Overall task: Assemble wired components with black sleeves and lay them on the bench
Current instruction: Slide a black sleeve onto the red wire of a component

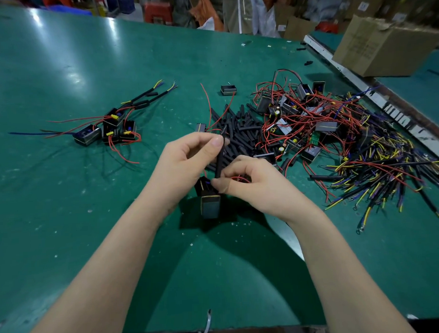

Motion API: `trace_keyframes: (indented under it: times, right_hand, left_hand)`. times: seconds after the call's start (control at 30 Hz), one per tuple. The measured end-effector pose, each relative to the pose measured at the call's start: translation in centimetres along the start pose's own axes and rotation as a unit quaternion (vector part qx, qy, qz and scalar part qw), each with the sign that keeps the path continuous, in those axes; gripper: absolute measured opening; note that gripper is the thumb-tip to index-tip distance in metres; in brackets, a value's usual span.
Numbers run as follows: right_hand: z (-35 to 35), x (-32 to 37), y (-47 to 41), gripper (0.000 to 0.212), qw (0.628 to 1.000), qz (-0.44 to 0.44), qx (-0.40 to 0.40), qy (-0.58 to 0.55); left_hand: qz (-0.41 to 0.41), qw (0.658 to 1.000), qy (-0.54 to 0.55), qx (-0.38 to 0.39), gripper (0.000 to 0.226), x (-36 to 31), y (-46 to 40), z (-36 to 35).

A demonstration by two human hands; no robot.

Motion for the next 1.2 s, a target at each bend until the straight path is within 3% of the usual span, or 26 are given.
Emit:
trace_keyframes:
  times: [0.13,0.33,0.47,0.73,0.93,1.2]
  right_hand:
    - [-0.1,0.1,0.0,0.024,1.0,0.003,0.005,0.024]
    - [-0.2,-0.1,0.6,0.011,0.993,-0.047,0.05,-0.091]
    - [2.8,0.4,0.4,0.007,0.977,-0.006,-0.07,-0.201]
    - [2.8,0.0,0.3,0.005,0.965,0.004,-0.115,-0.237]
    - [4.3,0.3,0.7,0.012,0.954,0.047,-0.235,-0.182]
    - [3.7,0.8,0.7,0.01,0.965,0.051,-0.203,-0.16]
  left_hand:
    - [0.012,0.999,-0.028,0.009,0.009,0.5,-0.1,-0.2]
    - [-0.018,0.997,-0.079,0.013,0.013,0.2,0.2,-0.1]
    - [-0.041,0.992,-0.113,0.031,0.011,-0.2,0.5,-0.5]
    - [-0.043,0.99,-0.117,0.062,0.008,-0.1,0.7,-1.1]
    - [-0.022,0.989,-0.1,0.11,0.011,0.1,0.9,-2.1]
    - [-0.022,0.995,-0.075,0.064,0.014,-0.1,0.8,-1.7]
Point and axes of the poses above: each hand's wrist, its own y-axis away from the middle knuckle, its own z-axis out of the back of the hand, x = y × z, the point moved 7 cm from there along -y, towards the middle knuckle, and after that the axes turned 12 degrees about -y, right-handed, at the moved point
